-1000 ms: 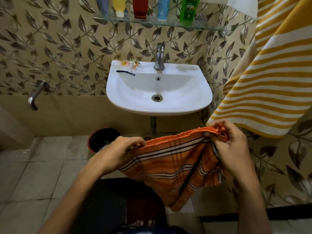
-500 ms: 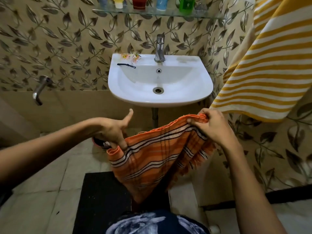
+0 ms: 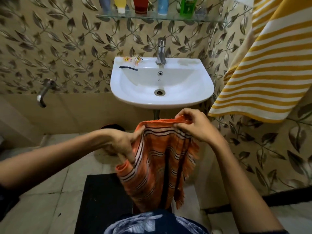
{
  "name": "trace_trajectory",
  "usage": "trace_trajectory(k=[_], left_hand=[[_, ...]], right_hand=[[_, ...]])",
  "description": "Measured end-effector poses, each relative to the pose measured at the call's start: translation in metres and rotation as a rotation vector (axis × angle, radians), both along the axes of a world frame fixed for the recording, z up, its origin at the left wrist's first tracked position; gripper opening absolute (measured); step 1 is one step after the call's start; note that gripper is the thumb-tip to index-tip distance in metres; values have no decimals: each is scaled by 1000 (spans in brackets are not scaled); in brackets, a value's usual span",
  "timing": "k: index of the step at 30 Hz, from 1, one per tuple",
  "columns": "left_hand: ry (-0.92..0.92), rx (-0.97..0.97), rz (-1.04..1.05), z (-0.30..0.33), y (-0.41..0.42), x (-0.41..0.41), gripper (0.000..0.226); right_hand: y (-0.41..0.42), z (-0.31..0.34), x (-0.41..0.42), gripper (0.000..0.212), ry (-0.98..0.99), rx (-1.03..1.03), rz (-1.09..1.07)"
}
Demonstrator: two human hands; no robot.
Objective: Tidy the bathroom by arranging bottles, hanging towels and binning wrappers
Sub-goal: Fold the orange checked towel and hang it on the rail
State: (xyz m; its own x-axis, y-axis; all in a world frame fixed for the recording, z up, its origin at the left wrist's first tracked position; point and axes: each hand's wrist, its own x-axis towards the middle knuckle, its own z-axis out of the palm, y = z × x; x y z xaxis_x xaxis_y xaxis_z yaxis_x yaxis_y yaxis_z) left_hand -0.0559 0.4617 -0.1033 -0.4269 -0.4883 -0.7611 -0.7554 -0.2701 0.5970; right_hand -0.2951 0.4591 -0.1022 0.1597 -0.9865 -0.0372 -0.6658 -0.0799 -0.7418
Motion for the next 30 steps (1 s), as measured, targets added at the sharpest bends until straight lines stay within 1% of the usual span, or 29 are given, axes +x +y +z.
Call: trace_trajectory(k=[2, 5, 7, 9, 10, 11, 14, 16, 17, 18, 19, 21, 22, 24, 25, 26, 27, 29, 30], left_hand=[[61, -17, 210, -2, -7, -7, 112], [157, -16, 387, -3, -12, -18, 99], [219, -4, 536, -2, -16, -20, 92], [261, 6, 642, -2, -16, -23, 93], [280, 6, 686, -2, -15, -24, 93], [297, -1, 738, -2, -15, -26, 91], [359, -58, 909, -2, -16, -29, 90], [385, -106, 992, -2, -15, -32, 93], [390, -138, 1017, -1, -15, -34, 93], [399, -167, 1041, 0, -15, -36, 94], [414, -190, 1066, 0, -15, -38, 97], [442, -221, 1099, 5, -14, -40, 102], [464, -216, 1106, 8, -14, -39, 105], [523, -199, 1046, 13, -15, -32, 112], [523, -223, 946, 16, -13, -26, 113], [450, -299, 789, 19, -11, -18, 109], [291, -421, 591, 22, -10, -10, 101], [-205, -686, 230, 23, -12, 8, 94], [-427, -808, 124, 23, -16, 17, 91]], right_hand=[[13, -2, 19, 18, -42, 3, 42], [38, -7, 47, 20, -119, -20, 153], [50, -12, 56, 29, -117, -63, 177], [57, -14, 61, 35, -128, -76, 137], [60, -15, 62, 34, -154, -76, 109], [61, -15, 63, 30, -184, -76, 83], [64, -13, 64, 9, -242, -80, 27], [63, -15, 67, 29, -245, -128, -51], [62, -17, 70, 35, -243, -166, -101], [59, -19, 73, 38, -244, -201, -138], [56, -20, 76, 36, -234, -232, -153], [49, -20, 80, 25, -210, -294, -138], [43, -19, 78, 24, -204, -314, -120], [32, -11, 68, 34, -208, -329, -98], [25, -6, 60, 38, -208, -341, -97], [17, -1, 52, 40, -205, -359, -110], [9, 6, 43, 41, -203, -371, -134], [-4, 20, 29, 42, -194, -401, -154], [-9, 28, 25, 43, -161, -420, -130]])
